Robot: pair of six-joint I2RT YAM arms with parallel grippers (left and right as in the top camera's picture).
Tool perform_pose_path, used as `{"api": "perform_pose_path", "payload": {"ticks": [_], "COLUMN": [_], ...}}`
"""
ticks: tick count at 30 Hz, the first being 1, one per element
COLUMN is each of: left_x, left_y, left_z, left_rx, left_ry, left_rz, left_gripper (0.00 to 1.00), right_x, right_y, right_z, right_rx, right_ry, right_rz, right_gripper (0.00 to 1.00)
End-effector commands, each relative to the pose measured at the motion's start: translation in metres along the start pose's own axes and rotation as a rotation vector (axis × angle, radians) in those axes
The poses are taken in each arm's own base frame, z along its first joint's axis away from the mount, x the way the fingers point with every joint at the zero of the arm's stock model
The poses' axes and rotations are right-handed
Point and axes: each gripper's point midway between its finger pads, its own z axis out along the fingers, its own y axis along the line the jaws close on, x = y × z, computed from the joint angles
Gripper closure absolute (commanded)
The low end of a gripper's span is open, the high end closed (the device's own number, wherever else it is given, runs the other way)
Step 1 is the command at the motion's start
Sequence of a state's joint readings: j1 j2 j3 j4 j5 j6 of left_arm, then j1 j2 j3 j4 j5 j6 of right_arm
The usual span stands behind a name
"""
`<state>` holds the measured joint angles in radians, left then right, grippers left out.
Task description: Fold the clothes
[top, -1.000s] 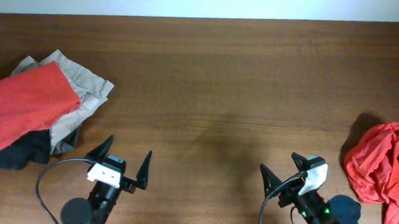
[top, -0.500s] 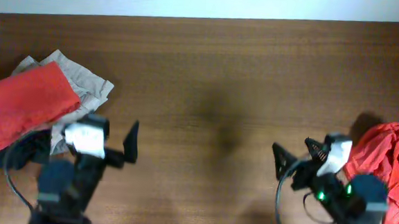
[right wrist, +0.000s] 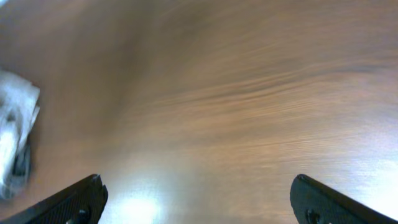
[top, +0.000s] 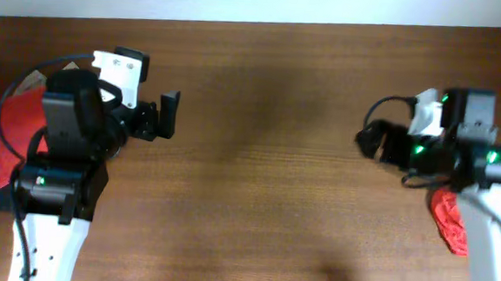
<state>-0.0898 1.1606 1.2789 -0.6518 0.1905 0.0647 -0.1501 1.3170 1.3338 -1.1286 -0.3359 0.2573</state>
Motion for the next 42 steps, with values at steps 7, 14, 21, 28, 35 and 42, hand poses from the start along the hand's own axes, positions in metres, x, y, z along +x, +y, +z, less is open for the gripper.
{"api": "perform_pose_path", "payload": {"ticks": [7,14,21,28,35,42], "left_x": [0.007,0.009,0.014,0.015,0.016,0.016], "left_y": [-0.013,-0.013,-0.012,-0.012,-0.012,-0.012], "left_z": [0.003,0.005,0.009,0.009,0.009,0.009], "left_rx": [0.080,0.079,0.080,0.081,0.081,0.081], "left_ry": [0.047,0.054,0.076,0.083,0.086,0.087], "left_rz": [0.007,0.006,0.001,-0.001,-0.001,-0.002], "left_gripper": [0.01,0.01,0.01,0.01,0.01,0.01], "right_x": [-0.038,0.003,0.025,0.004,-0.013,-0.010], "right_y": [-0.190,-0.300,-0.353,-0.379,-0.381,-0.376], "right_z": [-0.038,-0.045,-0.023,-0.016,-0.010,0.009], "right_rx": [0.349,0.546,0.647,0.687,0.636,0.563], "right_ry": [-0.115,-0.048,0.047,-0.031,-0.087,-0.076], "right_rz": [0.584,0.854,0.915,0.836,0.768,0.718], "right_gripper": [0.01,0.00,0.03,0.04,0.13,0.13]}}
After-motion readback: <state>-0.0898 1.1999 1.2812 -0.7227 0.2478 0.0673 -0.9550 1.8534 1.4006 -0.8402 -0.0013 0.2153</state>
